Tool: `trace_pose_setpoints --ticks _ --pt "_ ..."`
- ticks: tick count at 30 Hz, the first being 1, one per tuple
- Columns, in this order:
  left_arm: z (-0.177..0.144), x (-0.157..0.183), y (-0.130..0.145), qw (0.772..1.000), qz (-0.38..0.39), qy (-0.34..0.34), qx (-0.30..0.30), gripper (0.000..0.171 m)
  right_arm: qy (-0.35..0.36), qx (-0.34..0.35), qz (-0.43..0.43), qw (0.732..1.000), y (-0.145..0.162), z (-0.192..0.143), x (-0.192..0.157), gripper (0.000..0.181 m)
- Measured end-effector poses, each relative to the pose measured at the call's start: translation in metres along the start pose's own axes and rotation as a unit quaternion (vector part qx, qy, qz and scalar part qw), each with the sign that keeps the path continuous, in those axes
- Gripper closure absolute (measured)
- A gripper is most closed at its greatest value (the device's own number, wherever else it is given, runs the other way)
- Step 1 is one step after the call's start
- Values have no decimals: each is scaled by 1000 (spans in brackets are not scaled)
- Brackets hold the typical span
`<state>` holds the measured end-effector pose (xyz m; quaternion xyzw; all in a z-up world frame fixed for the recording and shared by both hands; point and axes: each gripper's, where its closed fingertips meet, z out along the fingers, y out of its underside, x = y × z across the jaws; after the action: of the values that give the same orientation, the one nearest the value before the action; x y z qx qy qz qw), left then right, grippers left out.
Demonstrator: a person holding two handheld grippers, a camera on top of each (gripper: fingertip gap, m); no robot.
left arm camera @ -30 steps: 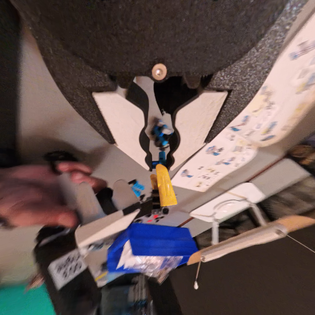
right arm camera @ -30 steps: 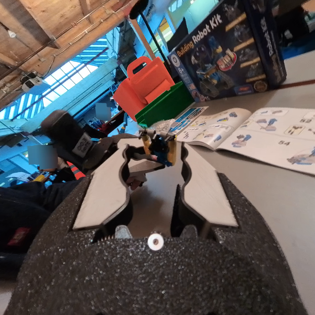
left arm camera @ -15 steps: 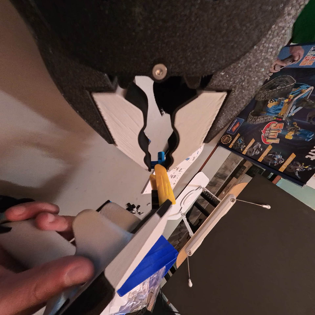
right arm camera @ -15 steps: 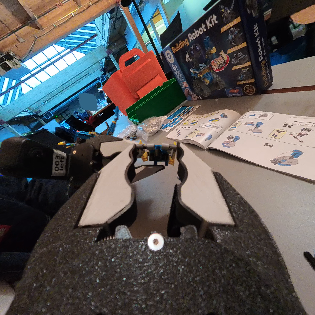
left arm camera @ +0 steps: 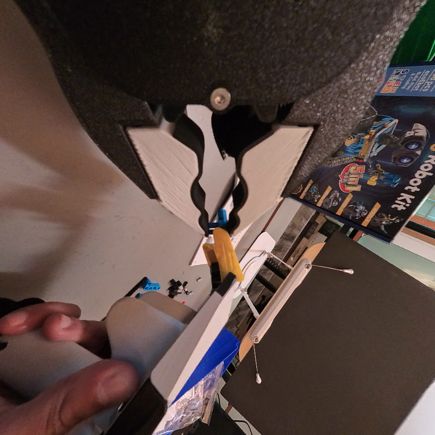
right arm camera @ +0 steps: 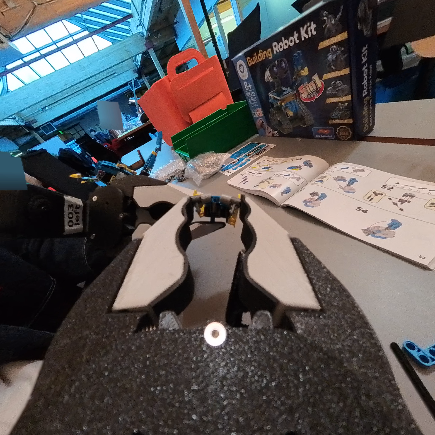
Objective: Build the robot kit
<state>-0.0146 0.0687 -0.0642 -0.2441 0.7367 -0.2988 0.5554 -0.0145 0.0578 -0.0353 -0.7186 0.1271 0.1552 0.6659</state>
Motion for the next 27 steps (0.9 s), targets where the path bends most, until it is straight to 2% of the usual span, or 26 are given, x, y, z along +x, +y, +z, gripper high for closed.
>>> trace_pose_setpoints --ticks 6,8,9,10,12,13,14,16,17,18,20,21,27 --pt "1 -2 1 1000 -23 7 1 156 16 12 -32 999 -3 3 -1 141" --pt "0 -1 0 996 -80 35 14 156 18 20 -31 999 -5 4 -1 140" --pt "0 -2 -1 991 -123 53 20 156 12 33 -33 999 -10 3 -3 132" --pt "-1 -3 -2 981 -173 76 28 156 5 51 -43 998 -15 1 -5 119" --pt "-5 -5 -10 947 -282 136 68 156 5 80 -61 995 -25 -7 -5 122" --pt "-10 -4 -17 921 -331 182 94 156 -2 78 -62 995 -25 -9 -5 129" --pt "-15 1 -24 887 -379 239 112 156 -6 75 -57 996 -24 -10 -5 131" --pt "-25 0 -37 819 -458 310 152 156 -37 85 -37 995 -26 -9 -12 132" --pt "-31 -1 -43 791 -480 340 170 156 -68 97 -15 993 -31 -11 -20 131" --pt "-34 -3 -46 774 -495 352 180 156 -90 101 4 991 -32 -12 -26 132" --pt "-37 -2 -48 758 -503 370 187 156 -95 89 21 991 -30 -10 -24 136" --pt "-38 0 -49 753 -505 378 187 156 -113 82 23 990 -28 -11 -29 151" --pt "-36 17 -51 762 -484 396 168 156 -143 80 57 985 -28 -13 -33 170"
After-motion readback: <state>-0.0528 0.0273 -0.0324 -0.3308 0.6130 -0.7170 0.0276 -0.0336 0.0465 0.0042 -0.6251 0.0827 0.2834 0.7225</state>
